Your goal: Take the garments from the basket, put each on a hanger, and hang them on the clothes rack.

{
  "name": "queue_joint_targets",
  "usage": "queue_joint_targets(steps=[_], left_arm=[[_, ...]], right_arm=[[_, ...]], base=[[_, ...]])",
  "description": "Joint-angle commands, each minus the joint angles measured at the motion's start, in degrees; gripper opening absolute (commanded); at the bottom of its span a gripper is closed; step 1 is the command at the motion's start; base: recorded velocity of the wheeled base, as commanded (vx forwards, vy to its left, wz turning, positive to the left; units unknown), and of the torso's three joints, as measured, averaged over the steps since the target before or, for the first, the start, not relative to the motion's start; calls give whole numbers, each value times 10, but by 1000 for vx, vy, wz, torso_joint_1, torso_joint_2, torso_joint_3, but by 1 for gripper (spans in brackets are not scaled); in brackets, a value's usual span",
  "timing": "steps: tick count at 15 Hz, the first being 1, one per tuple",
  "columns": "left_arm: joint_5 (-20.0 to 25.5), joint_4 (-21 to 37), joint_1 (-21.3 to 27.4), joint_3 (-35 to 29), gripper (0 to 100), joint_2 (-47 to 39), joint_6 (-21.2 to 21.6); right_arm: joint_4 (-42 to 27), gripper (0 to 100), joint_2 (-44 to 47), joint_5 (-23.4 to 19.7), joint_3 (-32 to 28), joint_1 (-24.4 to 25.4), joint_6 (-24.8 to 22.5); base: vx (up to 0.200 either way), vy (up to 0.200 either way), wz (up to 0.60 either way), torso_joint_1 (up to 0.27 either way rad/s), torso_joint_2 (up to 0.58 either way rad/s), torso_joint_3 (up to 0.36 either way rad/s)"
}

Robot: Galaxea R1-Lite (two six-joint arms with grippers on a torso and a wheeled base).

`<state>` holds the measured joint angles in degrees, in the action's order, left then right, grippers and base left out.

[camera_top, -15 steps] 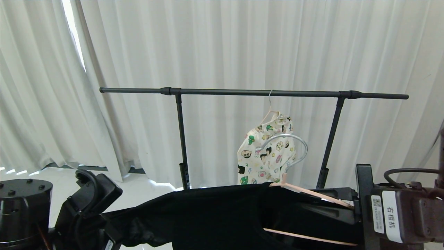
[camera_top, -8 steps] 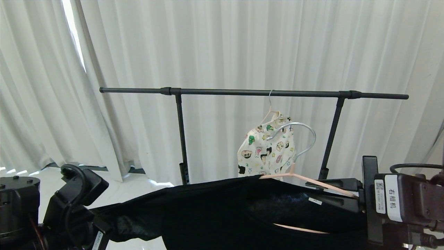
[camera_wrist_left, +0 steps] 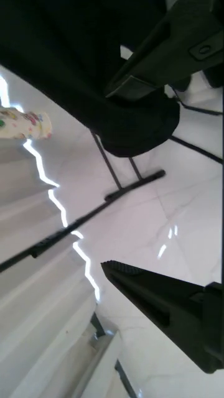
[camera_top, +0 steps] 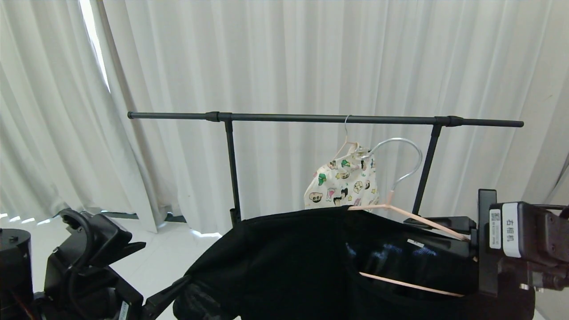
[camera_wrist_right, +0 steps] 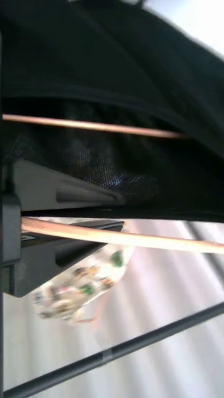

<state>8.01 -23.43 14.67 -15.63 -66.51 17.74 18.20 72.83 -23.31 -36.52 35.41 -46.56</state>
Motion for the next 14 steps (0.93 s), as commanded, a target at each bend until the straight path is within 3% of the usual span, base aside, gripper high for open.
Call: queue_joint_targets(steps=[1, 6, 8, 10, 13, 14], left_arm=[[2, 0, 13, -7, 100, 23, -7], [1, 0, 12, -22, 100, 31, -20], [-5, 0, 11, -37, 100, 28, -45], [-61, 0, 2, -44, 100, 24, -76], [-177, 0, -38, -44, 100, -7, -75], [-194, 0, -42, -46, 100, -13, -75]], right_arm=[[-3, 0, -15, 5, 3, -42, 12], [-51, 0, -17, 15, 2, -151, 13], [-94, 0, -28, 52, 4, -192, 13], [-149, 0, -41, 81, 2, -237, 13], [-186, 0, -45, 147, 1, -300, 16], [-187, 0, -44, 163, 1, -308, 20]], base=[[0, 0, 0, 0, 0, 0], [0, 0, 0, 0, 0, 0], [0, 0, 0, 0, 0, 0], [0, 0, 0, 0, 0, 0], [0, 0, 0, 0, 0, 0], [0, 0, 0, 0, 0, 0]])
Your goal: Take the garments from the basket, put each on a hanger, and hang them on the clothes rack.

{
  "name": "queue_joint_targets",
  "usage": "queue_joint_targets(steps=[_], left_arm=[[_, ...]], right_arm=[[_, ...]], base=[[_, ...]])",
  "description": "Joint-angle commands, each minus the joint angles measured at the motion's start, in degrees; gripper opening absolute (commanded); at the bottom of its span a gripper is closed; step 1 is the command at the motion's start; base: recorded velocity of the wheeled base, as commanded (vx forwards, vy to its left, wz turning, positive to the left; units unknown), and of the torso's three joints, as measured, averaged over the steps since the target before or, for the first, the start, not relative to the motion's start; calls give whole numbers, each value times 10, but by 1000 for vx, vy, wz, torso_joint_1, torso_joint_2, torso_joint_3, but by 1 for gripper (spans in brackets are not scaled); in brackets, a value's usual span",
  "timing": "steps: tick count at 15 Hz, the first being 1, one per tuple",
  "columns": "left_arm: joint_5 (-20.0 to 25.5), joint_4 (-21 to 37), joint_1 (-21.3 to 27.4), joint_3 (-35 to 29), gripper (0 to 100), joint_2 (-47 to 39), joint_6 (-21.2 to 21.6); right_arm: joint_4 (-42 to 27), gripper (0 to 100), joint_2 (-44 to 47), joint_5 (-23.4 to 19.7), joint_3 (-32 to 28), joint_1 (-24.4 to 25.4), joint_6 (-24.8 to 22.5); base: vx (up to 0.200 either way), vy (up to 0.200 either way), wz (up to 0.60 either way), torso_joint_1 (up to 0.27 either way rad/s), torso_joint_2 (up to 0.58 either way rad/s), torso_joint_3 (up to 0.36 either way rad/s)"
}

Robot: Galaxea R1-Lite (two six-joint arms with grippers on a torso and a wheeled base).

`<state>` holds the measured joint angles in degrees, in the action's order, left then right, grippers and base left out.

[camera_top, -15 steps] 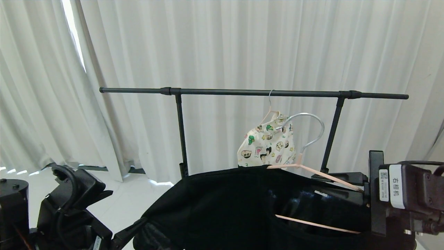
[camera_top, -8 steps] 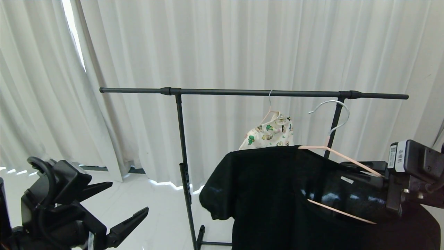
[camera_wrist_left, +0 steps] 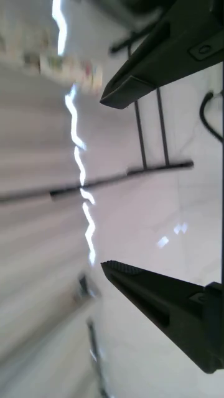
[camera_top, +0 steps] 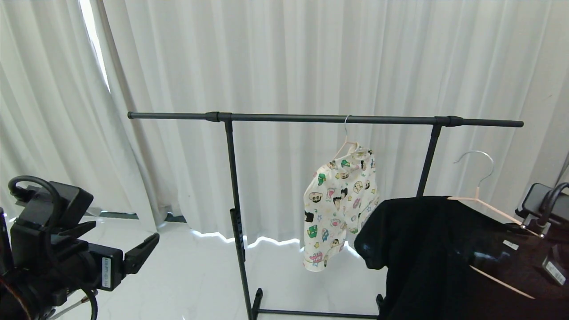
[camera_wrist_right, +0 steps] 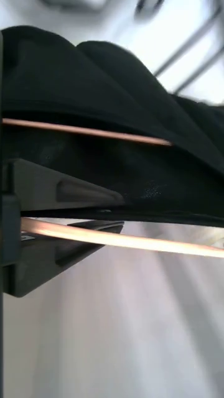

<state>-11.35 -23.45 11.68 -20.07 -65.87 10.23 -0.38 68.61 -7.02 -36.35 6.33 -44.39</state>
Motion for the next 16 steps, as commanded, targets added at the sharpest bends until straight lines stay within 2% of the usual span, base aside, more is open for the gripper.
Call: queue_joint_targets(steps=[1, 2, 4, 9, 12, 14, 16], left_arm=[[-27, 0, -13, -5, 100, -22, 1], [-36, 0, -12, -5, 100, -22, 1], [-32, 0, -6, -5, 100, -16, 0], [-34, 0, 62, -5, 100, -20, -1], [-34, 0, 69, -5, 100, -21, -2], [-34, 0, 68, -4, 100, -17, -3], [-35, 0, 68, -4, 100, -17, -3]], right_arm=[[-1, 0, -1, 25, 0, -19, 24], [-1, 0, 0, 39, -1, -19, 45], [-1, 0, 0, 47, 1, -19, 55], [-1, 0, 0, 50, 2, -19, 55], [-1, 0, 2, 48, 1, -18, 55], [0, 0, 8, 46, -2, -11, 59], [3, 0, 15, 46, -5, 12, 90]], base=[[0, 0, 0, 0, 0, 0], [0, 0, 0, 0, 0, 0], [0, 0, 0, 0, 0, 0], [0, -200, 0, 4, 4, 1], [0, -200, 0, -2, 2, 4], [0, 0, 0, 0, 0, 0], [0, 0, 0, 0, 0, 0]])
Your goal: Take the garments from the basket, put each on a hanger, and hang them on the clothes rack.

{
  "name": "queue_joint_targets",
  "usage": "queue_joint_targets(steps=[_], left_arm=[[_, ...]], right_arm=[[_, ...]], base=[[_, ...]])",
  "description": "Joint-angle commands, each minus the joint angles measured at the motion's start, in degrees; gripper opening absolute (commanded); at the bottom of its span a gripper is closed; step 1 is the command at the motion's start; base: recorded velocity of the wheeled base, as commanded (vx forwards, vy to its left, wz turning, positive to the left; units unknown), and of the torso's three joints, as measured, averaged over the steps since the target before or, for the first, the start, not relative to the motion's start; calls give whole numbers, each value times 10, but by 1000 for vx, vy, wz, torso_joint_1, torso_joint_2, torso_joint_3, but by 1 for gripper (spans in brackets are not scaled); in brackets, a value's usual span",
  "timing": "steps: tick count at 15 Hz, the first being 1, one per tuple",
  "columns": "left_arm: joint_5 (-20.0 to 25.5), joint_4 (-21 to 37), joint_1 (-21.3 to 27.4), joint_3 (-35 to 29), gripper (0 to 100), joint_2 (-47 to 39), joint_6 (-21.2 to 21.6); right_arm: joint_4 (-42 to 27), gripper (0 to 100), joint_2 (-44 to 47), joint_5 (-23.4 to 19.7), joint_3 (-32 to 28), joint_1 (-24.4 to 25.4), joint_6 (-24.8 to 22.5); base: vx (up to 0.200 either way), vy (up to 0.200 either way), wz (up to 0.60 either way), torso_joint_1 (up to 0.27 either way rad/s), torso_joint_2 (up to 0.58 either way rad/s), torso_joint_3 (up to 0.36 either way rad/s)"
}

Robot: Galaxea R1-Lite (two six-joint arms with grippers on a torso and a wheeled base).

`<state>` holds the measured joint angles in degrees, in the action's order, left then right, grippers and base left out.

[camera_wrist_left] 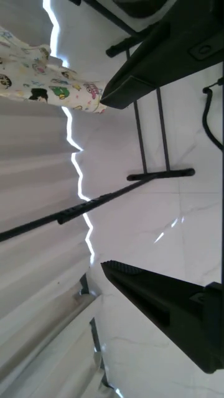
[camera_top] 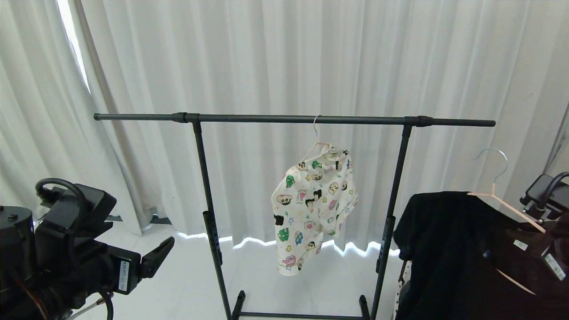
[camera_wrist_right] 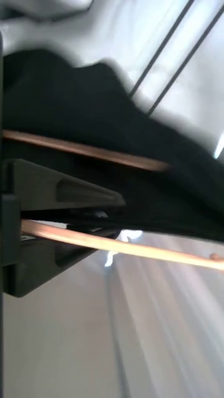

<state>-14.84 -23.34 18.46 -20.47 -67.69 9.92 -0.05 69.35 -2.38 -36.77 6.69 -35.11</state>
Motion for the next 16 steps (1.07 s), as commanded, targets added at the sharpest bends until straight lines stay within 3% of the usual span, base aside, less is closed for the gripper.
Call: queue_joint_targets(steps=[1, 3, 7, 16], left_arm=[[0, -1, 0, 0, 100, 1, 0], [-1, -1, 0, 1, 100, 0, 2], [0, -1, 1, 1, 100, 3, 4], [0, -1, 2, 0, 100, 4, 4]], right_arm=[[0, 0, 18, 4, -15, 41, 41], [0, 0, 41, 19, -45, 57, 57], [11, 0, 82, 26, -92, 58, 58], [12, 0, 81, 26, -93, 72, 57]], base=[[0, 0, 0, 0, 0, 0], [0, 0, 0, 0, 0, 0], [200, 0, 0, -8, -3, 6], [200, 0, 0, 6, 3, 2]])
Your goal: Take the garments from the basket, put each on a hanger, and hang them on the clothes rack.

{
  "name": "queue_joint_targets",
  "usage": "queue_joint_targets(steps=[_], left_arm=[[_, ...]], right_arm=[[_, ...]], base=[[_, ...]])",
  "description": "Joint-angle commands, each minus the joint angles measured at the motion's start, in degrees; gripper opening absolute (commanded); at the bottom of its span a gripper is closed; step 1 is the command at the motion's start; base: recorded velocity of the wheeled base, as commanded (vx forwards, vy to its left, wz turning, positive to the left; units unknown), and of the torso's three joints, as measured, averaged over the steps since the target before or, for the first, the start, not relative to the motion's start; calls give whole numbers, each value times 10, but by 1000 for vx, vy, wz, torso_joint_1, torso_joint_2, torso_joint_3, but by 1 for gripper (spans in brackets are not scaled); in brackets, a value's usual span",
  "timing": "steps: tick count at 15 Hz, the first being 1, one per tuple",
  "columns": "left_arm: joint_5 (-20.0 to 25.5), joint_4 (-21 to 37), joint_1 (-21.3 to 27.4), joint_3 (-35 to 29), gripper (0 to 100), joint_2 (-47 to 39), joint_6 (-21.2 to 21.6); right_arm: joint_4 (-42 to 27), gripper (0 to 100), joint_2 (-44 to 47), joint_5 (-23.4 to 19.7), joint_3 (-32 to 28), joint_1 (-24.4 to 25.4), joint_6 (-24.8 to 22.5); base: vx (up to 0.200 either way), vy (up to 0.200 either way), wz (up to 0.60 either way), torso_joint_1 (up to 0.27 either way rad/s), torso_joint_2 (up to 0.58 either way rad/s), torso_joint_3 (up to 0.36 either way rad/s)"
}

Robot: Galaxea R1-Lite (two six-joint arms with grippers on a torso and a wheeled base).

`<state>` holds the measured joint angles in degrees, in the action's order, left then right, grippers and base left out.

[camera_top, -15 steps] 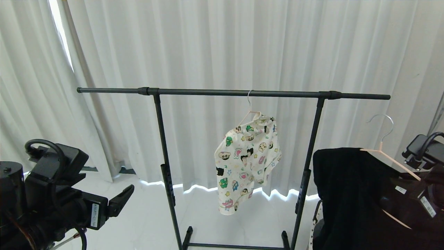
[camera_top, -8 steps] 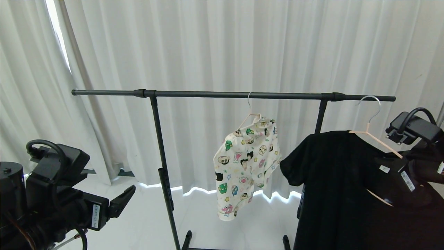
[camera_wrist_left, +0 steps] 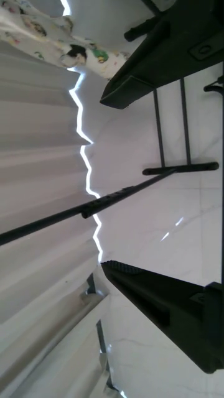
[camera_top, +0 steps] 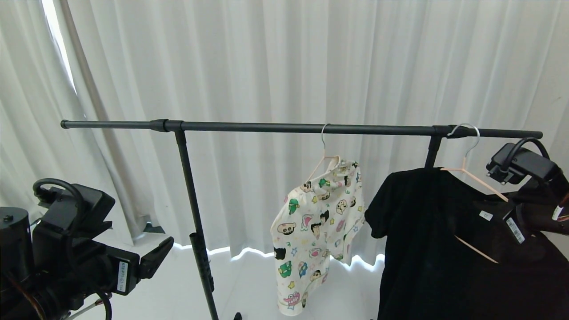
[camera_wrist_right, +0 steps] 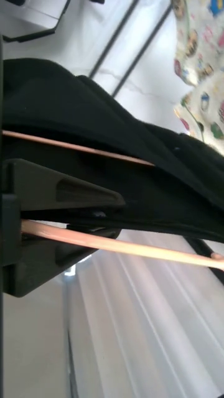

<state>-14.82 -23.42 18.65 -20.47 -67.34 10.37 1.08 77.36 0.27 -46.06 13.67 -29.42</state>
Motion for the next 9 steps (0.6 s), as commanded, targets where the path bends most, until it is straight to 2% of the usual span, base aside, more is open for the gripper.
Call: queue_joint_targets(steps=[1, 8, 9], left_arm=[[0, 0, 0, 1, 100, 0, 0], [1, 0, 0, 1, 100, 0, -1], [1, 0, 9, 1, 100, 1, -1]], right_arm=[[0, 0, 1, 0, 0, 2, 0], [1, 0, 3, -1, -1, 2, 0], [1, 0, 3, -1, 0, 2, 0]], base=[[200, 0, 0, 2, 2, 2], [200, 0, 0, 4, 3, 4], [0, 0, 0, 0, 0, 0]])
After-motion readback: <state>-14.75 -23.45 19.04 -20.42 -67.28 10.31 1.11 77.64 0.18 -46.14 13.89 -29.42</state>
